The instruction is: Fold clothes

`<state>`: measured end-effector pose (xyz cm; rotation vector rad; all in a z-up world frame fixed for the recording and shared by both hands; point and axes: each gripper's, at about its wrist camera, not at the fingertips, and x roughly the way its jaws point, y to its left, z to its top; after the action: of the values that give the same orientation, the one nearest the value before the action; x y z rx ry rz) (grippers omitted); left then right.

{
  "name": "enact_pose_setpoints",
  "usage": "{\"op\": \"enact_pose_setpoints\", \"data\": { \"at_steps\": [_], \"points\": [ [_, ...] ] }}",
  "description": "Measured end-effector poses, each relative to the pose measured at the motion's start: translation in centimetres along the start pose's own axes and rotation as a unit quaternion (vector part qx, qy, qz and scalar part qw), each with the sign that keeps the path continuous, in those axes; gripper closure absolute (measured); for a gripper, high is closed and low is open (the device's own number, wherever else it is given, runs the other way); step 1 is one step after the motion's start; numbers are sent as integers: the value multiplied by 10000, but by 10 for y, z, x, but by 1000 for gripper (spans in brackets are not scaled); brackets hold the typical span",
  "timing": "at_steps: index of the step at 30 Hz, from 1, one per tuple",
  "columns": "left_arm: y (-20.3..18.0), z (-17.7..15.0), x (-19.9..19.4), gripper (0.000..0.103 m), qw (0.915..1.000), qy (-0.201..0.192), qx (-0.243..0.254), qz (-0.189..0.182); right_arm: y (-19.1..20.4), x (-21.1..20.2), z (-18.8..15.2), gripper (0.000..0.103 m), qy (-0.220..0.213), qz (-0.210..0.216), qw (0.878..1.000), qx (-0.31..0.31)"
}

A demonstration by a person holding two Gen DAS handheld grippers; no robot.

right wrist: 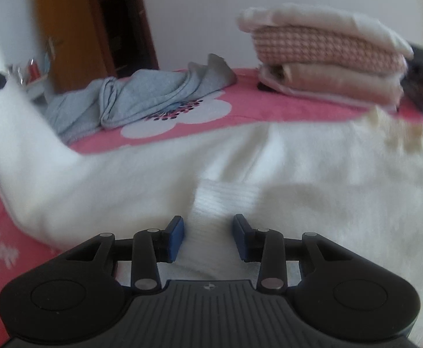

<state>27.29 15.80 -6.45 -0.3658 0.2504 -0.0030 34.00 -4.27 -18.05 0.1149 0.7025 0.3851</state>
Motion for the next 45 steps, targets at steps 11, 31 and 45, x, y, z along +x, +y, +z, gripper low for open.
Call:
{"op": "enact_pose_setpoints", "data": {
  "at_steps": [11,31,45],
  "points": [
    [-19,-71,13,63,9856,1462,80,-846,-64,-19,-10,64,-132,1043,9744,1987],
    [-37,-105,1,59,9752,1495,1474,-697,-135,-63,-28,60,114,1575,8872,4334],
    [-43,-103,-12,59,9723,1344,1755,-758,-99,-57,3,96,507,1133,9228,3647]
  ]
}}
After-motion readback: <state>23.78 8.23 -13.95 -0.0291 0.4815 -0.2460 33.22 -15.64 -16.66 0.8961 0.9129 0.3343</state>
